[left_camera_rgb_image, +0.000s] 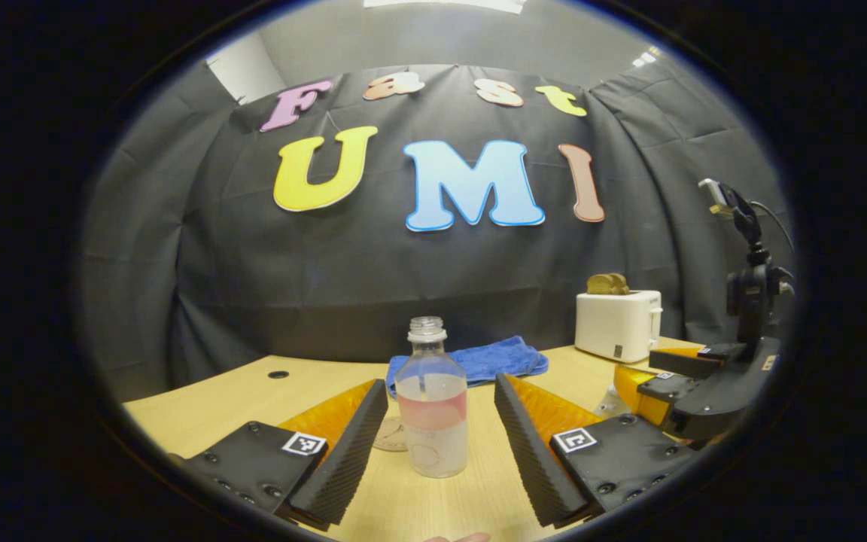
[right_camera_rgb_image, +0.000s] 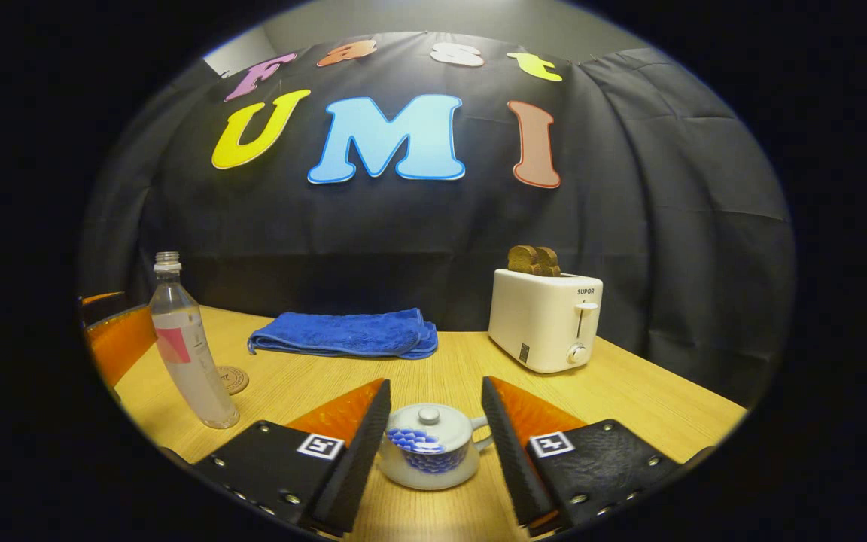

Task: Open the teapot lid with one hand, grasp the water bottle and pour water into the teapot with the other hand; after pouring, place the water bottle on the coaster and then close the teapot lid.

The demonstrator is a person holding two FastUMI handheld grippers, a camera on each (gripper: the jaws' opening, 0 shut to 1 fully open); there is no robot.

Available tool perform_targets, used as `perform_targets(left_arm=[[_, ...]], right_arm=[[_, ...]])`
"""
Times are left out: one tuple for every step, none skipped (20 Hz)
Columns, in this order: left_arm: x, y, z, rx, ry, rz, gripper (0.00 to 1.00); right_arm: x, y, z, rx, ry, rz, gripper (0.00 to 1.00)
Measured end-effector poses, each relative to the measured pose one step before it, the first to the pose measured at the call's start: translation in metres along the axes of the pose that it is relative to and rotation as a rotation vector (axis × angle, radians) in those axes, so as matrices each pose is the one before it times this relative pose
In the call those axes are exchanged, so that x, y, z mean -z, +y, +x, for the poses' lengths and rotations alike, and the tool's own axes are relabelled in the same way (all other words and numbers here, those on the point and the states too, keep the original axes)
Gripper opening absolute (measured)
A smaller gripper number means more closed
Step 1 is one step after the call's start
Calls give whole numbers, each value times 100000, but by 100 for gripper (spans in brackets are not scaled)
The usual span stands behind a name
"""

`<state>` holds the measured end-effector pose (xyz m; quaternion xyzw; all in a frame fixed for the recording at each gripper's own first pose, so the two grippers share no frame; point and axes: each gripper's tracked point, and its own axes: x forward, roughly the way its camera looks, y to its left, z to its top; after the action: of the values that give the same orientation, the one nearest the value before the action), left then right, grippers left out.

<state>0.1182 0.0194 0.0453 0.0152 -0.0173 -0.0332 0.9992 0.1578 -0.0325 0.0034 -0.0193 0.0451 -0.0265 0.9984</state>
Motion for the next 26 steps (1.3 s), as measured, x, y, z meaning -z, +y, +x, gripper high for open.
perform_targets(left_arm=[[-48, -11, -19, -16, 15, 424, 99], [-226, 75, 26, -135, -359, 365, 99], [-160, 30, -42, 58, -346, 185, 99], [-91, 5, 73, -104, -19, 54, 99], [83, 31, 11, -35, 43, -121, 99], [68, 34, -62, 186, 262, -368, 99], [68, -42, 7, 37, 185, -109, 99], [-29, 115, -103, -314, 327, 311, 100], [199, 115, 0, -280, 216, 43, 100], [-76, 106, 7, -289, 1, -369, 99], [6, 185, -153, -266, -114, -257, 99], [-45, 217, -45, -347, -24, -133, 99], [51, -68, 62, -86, 53, -194, 99], [60, -91, 69, 181, 337, -231, 100], [268, -121, -5, 257, 453, -200, 100], [66, -77, 94, 182, 418, -126, 100], [180, -111, 34, 244, 293, -107, 99], [76, -82, 137, 99, 249, 110, 99], [144, -58, 61, -49, 241, 87, 99], [-10, 11, -11, -135, 334, -148, 99], [131, 44, -1, 45, 169, -603, 99], [-71, -30, -84, 165, -49, -643, 99], [-66, -52, -47, -5, -235, -170, 99], [-210, 4, -104, -9, -304, 288, 99], [-119, -1, -53, 69, -378, 447, 99], [-247, -38, -30, -51, -463, 458, 99]], right_arm=[[357, 117, 221, -693, 1360, 116, 65], [156, -88, -30, 800, 1542, -90, 65], [244, 52, 214, -724, 1261, 513, 52], [-41, 23, -24, -215, -57, 398, 49], [86, 5, 55, 315, 237, -336, 49], [36, 203, 236, -610, -139, -1307, 49], [160, -49, -415, 1003, 289, -517, 49], [-578, 23, -280, -133, 638, 45, 14], [269, 83, 591, 23, -31, -832, 14], [5, 62, 33, -685, 132, -594, 14], [5, 64, 4, -483, -424, -618, 14], [-63, -6, -4, -424, -123, -884, 14], [40, -70, -6, -260, -155, -522, 14], [-116, -15, -5, -141, -389, -161, 14], [-10, -15, -81, 4, -185, -509, 14], [-315, 49, -67, -278, -829, -273, 14], [-545, 28, -229, -99, -1387, -434, 14], [-661, -100, -126, 472, -1671, -1043, 14], [-483, -175, -30, 560, -1681, -627, 14], [100, -95, 76, 802, 656, -884, 14], [699, 133, 119, -530, 1783, 146, 14], [714, 219, 126, -798, 2331, 648, 14], [544, -103, 89, 204, 1377, 236, 14], [173, 25, 115, -293, 944, 1002, 14], [-137, -15, -120, 82, -592, 1094, 14], [-89, 100, -55, -341, 95, 348, 14]])
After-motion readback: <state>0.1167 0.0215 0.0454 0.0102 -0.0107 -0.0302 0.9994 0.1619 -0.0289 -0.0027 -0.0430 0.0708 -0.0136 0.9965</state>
